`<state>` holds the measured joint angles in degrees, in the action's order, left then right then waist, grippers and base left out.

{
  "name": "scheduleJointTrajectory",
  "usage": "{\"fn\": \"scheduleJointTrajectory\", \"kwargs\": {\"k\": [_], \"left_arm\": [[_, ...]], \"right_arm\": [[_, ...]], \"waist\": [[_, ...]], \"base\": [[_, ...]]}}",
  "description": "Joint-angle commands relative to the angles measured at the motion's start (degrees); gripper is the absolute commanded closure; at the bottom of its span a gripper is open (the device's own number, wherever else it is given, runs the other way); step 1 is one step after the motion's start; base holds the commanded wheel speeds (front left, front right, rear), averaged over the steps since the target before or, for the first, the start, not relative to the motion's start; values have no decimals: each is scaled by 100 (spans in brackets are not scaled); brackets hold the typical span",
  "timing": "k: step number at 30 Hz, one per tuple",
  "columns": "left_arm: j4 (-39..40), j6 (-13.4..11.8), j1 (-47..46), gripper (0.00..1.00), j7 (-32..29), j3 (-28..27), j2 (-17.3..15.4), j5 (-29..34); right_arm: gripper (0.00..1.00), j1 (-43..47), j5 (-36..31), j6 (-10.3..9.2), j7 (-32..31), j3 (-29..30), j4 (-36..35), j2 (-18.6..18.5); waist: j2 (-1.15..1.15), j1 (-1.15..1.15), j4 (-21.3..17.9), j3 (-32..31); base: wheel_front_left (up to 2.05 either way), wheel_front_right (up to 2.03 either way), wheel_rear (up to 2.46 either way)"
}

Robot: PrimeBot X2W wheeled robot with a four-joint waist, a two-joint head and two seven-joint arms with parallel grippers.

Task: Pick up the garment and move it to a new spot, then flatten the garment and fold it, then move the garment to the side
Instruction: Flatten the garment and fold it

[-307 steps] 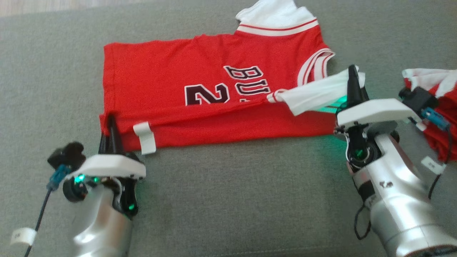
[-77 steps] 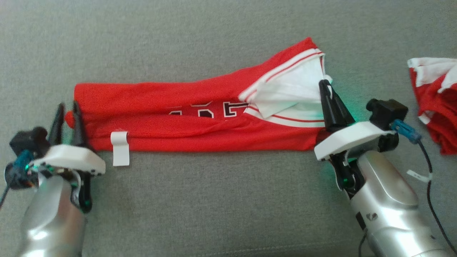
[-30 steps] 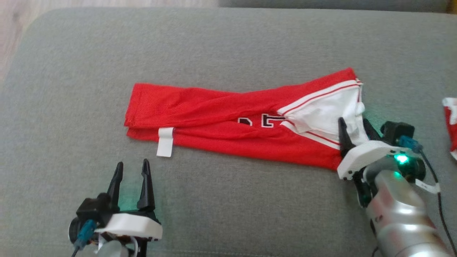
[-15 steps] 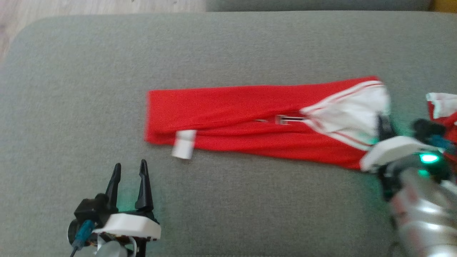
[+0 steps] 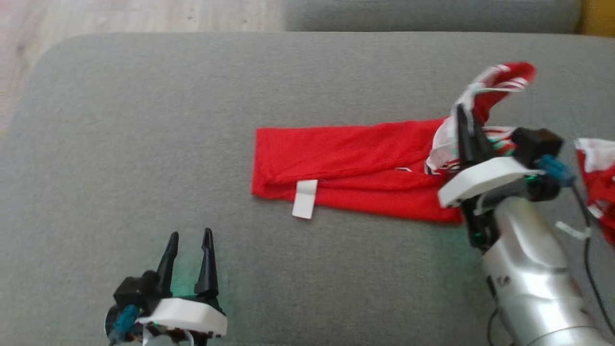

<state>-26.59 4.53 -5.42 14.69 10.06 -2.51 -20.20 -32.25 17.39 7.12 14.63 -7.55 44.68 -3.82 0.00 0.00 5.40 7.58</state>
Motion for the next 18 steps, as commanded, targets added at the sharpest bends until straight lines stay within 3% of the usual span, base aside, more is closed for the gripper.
{"fn": "scheduleJointTrajectory", "kwargs": {"k": [1, 7, 15, 16, 17, 18], "left_arm": [[148, -28, -91, 0, 30, -126, -37, -81], [226, 24, -143, 0, 30, 124, -37, -3], [298, 19, -136, 0, 30, 371, -37, -83], [298, 2, -121, 0, 30, 365, -37, -123], [313, -33, -111, 0, 30, 319, -37, -205], [345, -62, -116, 0, 30, 276, -37, -228]], "right_arm": [[100, -73, 191, 36, 36, -350, -220, 86], [100, -81, 1217, 36, 36, -1561, -301, 92], [100, -259, 1807, 36, 37, -2215, 41, 93], [82, -273, 1899, 36, 37, -2252, 53, 93], [8, -289, 1997, 36, 37, -2276, 1, 93], [0, -297, 2068, 36, 37, -2297, -78, 93]], "waist": [[0, 0, 223, -9], [0, 0, 966, 4], [0, 0, 1707, 44], [0, 0, 1740, 42], [0, 0, 1750, 40], [0, 0, 1744, 30]], "base": [[0, 0, 0], [0, 0, 0], [0, 0, 0], [0, 0, 0], [0, 0, 0], [0, 0, 0]]}}
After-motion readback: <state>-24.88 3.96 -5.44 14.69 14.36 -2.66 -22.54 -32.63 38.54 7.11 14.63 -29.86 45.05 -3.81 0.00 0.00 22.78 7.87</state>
